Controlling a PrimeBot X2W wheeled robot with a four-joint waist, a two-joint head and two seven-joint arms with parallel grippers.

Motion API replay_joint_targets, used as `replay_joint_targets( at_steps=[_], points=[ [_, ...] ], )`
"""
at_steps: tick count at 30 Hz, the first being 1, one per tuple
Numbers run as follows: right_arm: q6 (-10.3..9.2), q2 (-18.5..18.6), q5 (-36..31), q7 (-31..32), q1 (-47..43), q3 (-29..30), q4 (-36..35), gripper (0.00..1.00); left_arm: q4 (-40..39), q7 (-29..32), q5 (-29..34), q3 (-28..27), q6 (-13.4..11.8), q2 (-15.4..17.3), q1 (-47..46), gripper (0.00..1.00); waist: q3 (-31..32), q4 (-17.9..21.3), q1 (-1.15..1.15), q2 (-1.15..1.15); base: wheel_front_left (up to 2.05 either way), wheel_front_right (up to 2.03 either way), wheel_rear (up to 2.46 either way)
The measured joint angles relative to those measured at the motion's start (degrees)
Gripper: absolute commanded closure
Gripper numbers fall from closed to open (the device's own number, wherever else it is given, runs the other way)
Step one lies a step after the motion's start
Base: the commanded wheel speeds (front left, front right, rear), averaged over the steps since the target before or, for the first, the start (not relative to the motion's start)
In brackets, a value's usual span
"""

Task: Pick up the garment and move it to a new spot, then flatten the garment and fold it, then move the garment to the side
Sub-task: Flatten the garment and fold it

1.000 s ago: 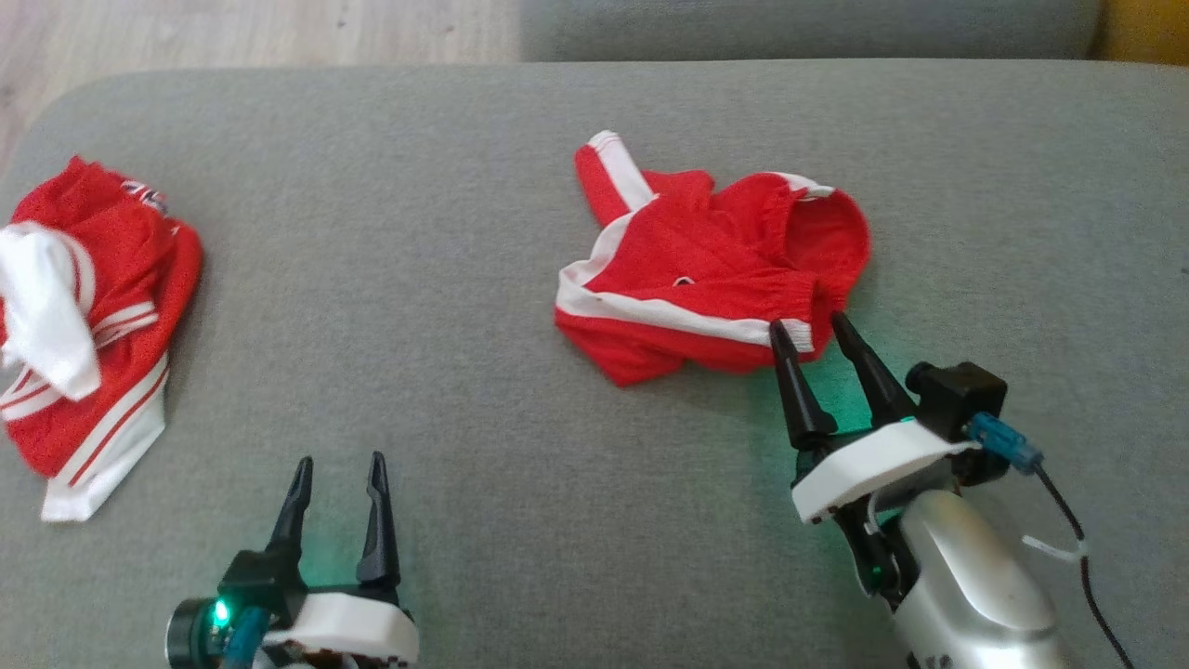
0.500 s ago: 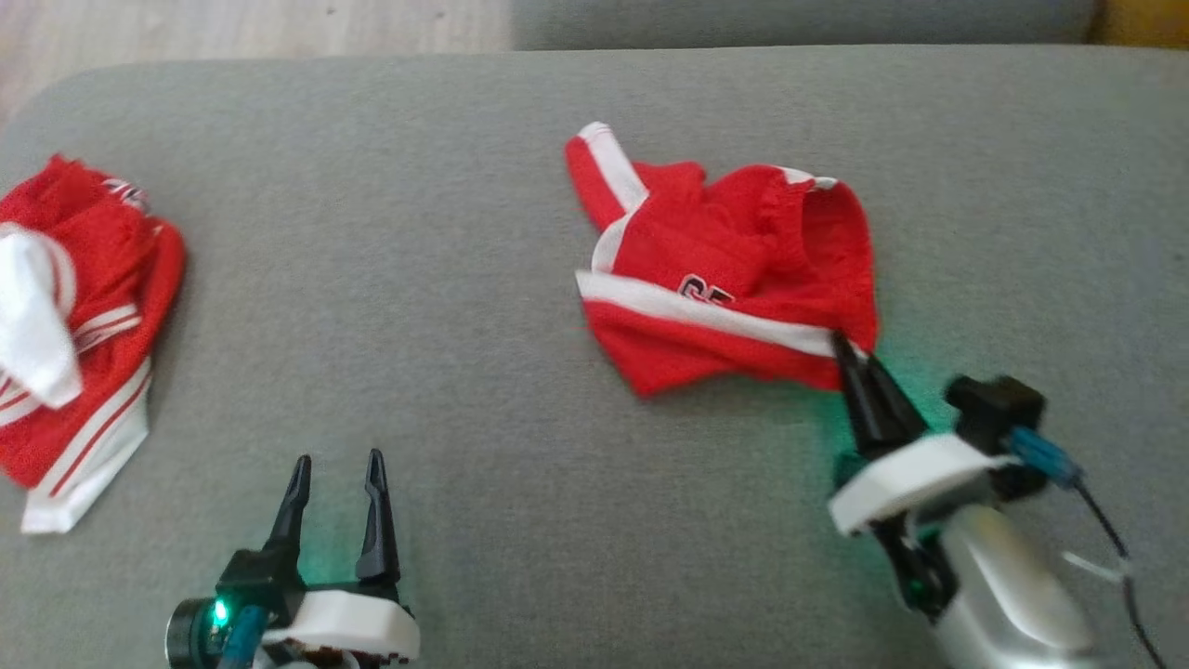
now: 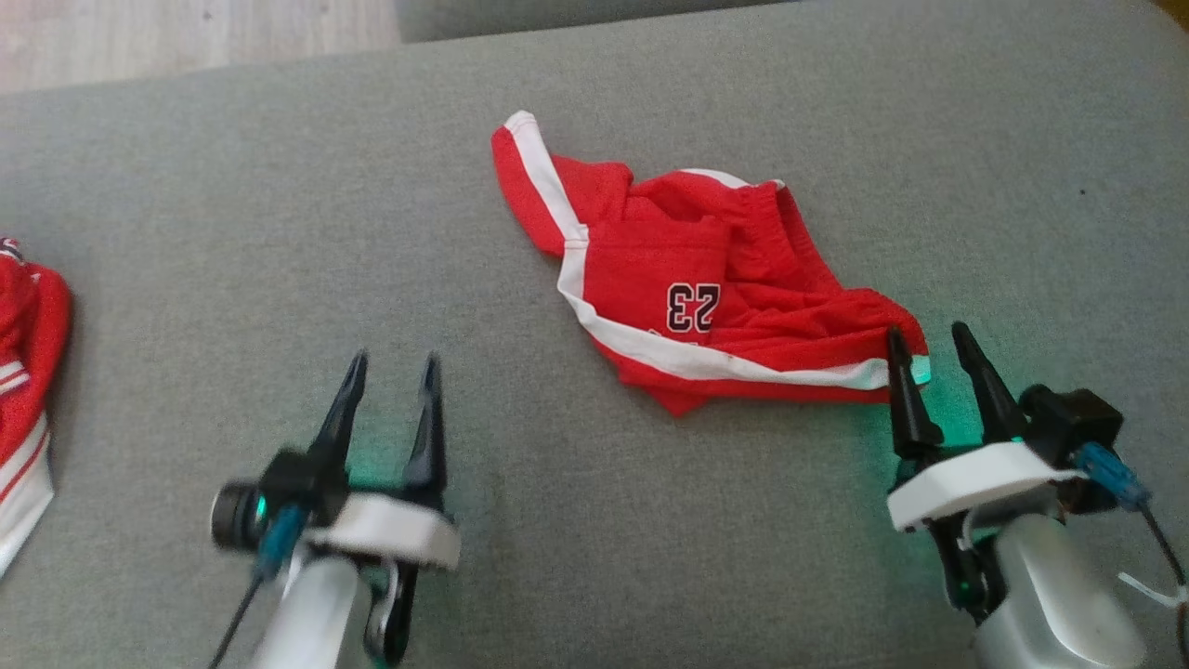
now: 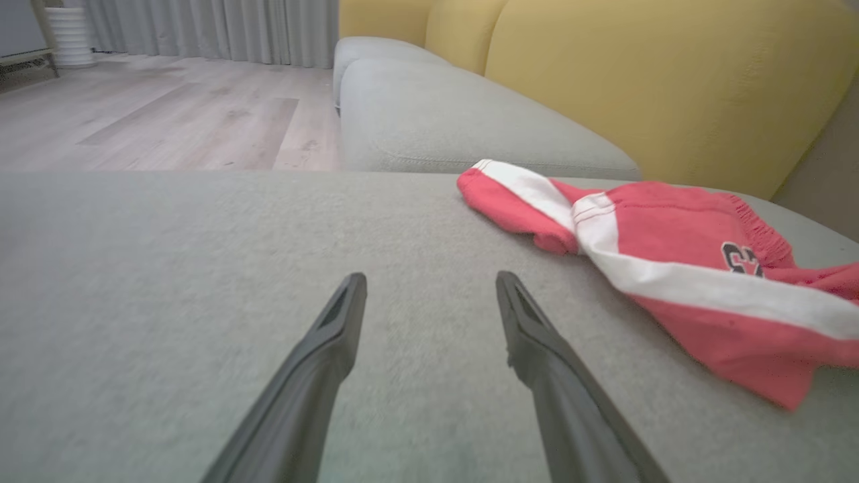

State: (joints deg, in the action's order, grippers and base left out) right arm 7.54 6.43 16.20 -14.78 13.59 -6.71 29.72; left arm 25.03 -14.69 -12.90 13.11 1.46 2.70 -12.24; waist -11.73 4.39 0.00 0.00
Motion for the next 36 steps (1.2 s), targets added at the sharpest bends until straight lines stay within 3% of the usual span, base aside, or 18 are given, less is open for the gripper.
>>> replay_joint_targets(
  at_steps=[7,14,25,28,30,31,32,33,36],
  points=[
    [0.00,-2.30,-2.29,0.00,0.63,0.04,-3.61,0.00,8.44,0.00,-3.34,6.55,3.67,-0.19,-14.64,0.00,-3.13,1.94,0.00,0.00,0.00,0.00,0.00],
    [0.00,-2.72,-2.60,0.00,2.04,-1.21,-4.17,0.00,19.75,1.12,-10.73,13.93,4.86,-0.31,-25.65,0.00,-5.72,4.74,0.01,0.00,0.00,0.00,0.00],
    [0.00,-3.16,-2.60,0.00,2.33,-1.76,-4.07,0.00,27.73,1.40,-16.55,22.04,5.63,-0.36,-29.61,0.00,-6.89,6.95,0.00,0.00,0.00,0.00,0.00],
    [0.00,-3.26,-2.60,0.00,2.33,-1.75,-3.99,0.00,28.27,0.90,-17.28,23.24,5.63,-0.35,-29.76,0.22,-6.86,6.97,0.00,0.00,0.00,0.00,0.00],
    [0.00,-3.26,-2.60,0.00,2.33,-1.74,-3.99,0.00,28.31,0.80,-17.29,23.88,5.63,-0.32,-29.89,0.54,-6.88,6.92,0.00,0.00,0.00,0.00,0.00],
    [0.00,-3.26,-2.60,0.00,2.33,-1.75,-3.99,0.00,28.35,0.65,-17.29,24.34,5.64,-0.33,-29.98,0.64,-6.90,6.85,0.00,0.00,0.00,0.00,0.00],
    [0.00,-3.26,-2.60,0.00,2.33,-1.75,-3.99,0.00,28.33,0.46,-17.45,24.75,5.64,-0.34,-30.05,0.93,-6.89,6.76,0.00,0.00,0.00,0.00,0.00],
    [0.00,-3.26,-2.59,0.00,2.33,-1.76,-3.98,0.00,28.33,0.43,-17.62,25.30,5.66,-0.35,-30.05,1.00,-6.85,6.67,0.00,0.00,0.00,0.00,0.00],
    [0.00,-3.27,-2.56,0.00,2.32,-1.64,-3.89,0.00,28.11,0.41,-18.49,25.83,5.60,-0.36,-30.05,1.00,-6.56,6.17,0.00,0.00,0.00,0.00,0.00]
  ],
)
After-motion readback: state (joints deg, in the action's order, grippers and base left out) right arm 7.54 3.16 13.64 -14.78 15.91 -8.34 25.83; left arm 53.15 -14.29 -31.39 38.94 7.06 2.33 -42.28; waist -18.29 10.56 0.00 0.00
